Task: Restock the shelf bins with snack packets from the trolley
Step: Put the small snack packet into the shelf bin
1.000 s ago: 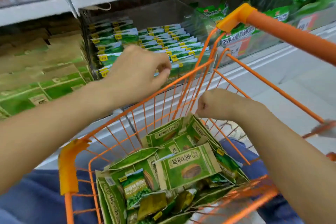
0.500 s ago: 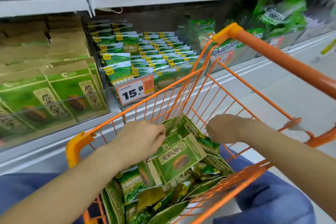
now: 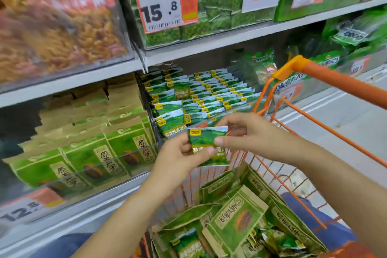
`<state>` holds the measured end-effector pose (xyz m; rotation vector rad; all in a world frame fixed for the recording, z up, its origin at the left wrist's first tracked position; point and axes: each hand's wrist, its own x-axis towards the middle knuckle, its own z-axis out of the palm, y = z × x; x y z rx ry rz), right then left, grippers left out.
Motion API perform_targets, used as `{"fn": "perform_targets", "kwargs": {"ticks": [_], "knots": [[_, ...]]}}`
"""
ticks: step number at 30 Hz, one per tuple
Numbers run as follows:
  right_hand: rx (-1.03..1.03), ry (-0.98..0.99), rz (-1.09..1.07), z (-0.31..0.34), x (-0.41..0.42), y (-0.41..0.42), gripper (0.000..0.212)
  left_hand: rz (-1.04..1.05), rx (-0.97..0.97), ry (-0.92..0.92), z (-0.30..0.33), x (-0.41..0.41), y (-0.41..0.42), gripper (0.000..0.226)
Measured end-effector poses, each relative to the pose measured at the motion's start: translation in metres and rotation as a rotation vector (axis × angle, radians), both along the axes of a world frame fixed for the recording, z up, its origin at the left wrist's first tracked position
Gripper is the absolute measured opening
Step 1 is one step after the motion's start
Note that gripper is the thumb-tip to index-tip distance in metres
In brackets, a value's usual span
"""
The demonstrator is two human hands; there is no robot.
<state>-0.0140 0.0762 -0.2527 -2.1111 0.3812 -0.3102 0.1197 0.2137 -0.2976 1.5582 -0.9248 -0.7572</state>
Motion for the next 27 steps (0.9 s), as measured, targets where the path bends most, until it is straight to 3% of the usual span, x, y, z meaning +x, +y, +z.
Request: {"fn": "perform_targets", "kwargs": {"ticks": [4,8,10,13,15,20,27], "knots": [[0.38,-0.132,-0.105,-0.012,0.011,-0.009,0.02,0.049,0.022,-0.017,0.014,0.005,-0.008,0.026],[0.592,-0.198,-0.192,-0.034,0.012,-0.018,0.02,0.073,0.178,-0.328,0.028,0.01,-0.022,0.04],[0.443,-0.244,-0.285,-0.042,0.012,-0.02,0.019,0.1,0.202,-0.451,0.037,0.014,-0.029,0.036],[-0.355,-0.045,-0.373,-0.048,0.005,-0.023,0.031,0.206,0.156,-0.648,0.051,0.025,-0.047,0.02],[-0.603,0.121,-0.296,-0.052,0.003,-0.026,0.045,0.286,0.199,-0.733,0.054,0.037,-0.066,0.022],[-0.703,0.232,-0.179,-0.063,0.006,-0.026,0.049,0.337,0.34,-0.881,0.047,0.076,-0.122,0.041],[-0.744,0.188,-0.166,-0.069,0.006,-0.026,0.044,0.48,0.55,-0.895,0.03,0.129,-0.144,0.031]]}}
